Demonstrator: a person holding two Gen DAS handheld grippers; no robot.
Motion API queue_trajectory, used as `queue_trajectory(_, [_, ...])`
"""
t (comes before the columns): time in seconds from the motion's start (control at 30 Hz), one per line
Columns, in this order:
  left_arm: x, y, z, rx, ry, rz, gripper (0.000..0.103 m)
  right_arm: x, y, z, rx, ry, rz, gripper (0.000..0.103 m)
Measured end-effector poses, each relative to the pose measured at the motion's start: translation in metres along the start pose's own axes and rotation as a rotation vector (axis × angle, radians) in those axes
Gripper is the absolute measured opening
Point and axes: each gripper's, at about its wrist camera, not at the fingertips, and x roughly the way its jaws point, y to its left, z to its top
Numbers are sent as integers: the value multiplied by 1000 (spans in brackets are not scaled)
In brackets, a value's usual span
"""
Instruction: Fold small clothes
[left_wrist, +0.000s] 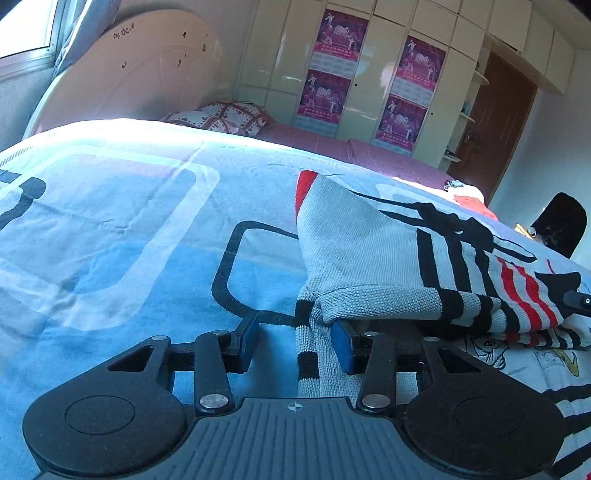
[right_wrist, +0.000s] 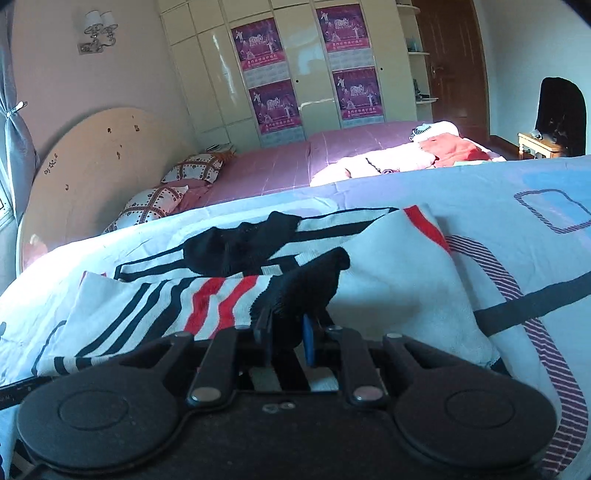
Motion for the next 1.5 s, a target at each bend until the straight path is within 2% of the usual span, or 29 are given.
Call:
queue_trajectory(0.1, [1, -3, 4, 16, 5, 6, 43, -4, -1, -3, 15, -14, 10, 17])
queue_trajectory(0.23, [-2, 3, 6, 47, 30, -8, 43, 18, -6, -16, -14, 115, -18, 20])
queue_trajectory(0.27, [-9, 6, 8, 43, 32, -14, 43, 11, -8, -15, -14, 100, -19, 30])
queue_trajectory(0.33, [-29, 11, 13, 42, -11, -14, 43, -7, -9, -10, -29, 44, -54, 31])
queue_trajectory(0.37, [-38, 8, 18, 61, -43, -19, 43, -18, -10, -7, -27, 4, -37, 27])
queue_trajectory(0.47, [-38, -25, 34, 125, -62, -102, 44, -25, 3, 1, -45, -21, 35, 24])
queue_trajectory(0.57, [-16, -71, 37, 204, -34, -171, 44, -13, 35, -3, -163, 1, 105, 24])
queue_trajectory(0.6, [-6, -81, 35, 231, -17, -166, 44, -8, 43, -6, -204, 4, 105, 23])
queue_trajectory(0.63, [9, -90, 30, 255, 30, -123, 44, -2, 47, -10, -240, 21, 75, 23])
queue_trajectory(0.67, [23, -90, 24, 258, 85, -88, 44, 10, 47, -15, -261, 68, 17, 19])
queue_trajectory(0.7, [26, -82, 20, 205, 66, -112, 45, 22, 41, -20, -267, 129, -28, 18])
queue_trajectory(0.73, [24, -78, 22, 185, 76, -131, 45, 19, 33, -22, -251, 100, 4, 18])
queue_trajectory(0.77, [17, -76, 27, 193, 76, -139, 45, 18, 30, -18, -247, 116, 8, 18])
queue_trajectory(0.8, [10, -73, 32, 198, 40, -142, 45, 13, 29, -12, -251, 102, 2, 26])
queue_trajectory(0.83, [6, -68, 39, 197, -2, -153, 45, 8, 27, -8, -254, 60, 2, 28])
queue_trajectory(0.93, [20, -51, 68, 160, -17, -150, 45, 12, 15, 10, -191, 13, 16, 28])
queue_trajectory(1.03, [48, -46, 96, 190, -28, -134, 46, 29, 9, 19, -169, 4, 28, 23])
queue_trajectory(1.1, [68, -45, 105, 196, 8, -144, 45, 42, 9, 21, -173, 27, 38, 10])
queue_trajectory(1.23, [108, -44, 109, 204, 75, -96, 46, 65, 5, 18, -163, 65, 11, 11])
queue_trajectory(1.3, [115, -43, 109, 212, 57, -87, 57, 74, -1, 14, -148, 71, 3, 11])
queue_trajectory(1.4, [120, -35, 110, 205, 40, -95, 62, 76, -3, 12, -168, 52, -12, 11])
queue_trajectory(1.5, [118, -33, 109, 220, 31, -102, 63, 76, -4, 10, -171, 45, -24, 10])
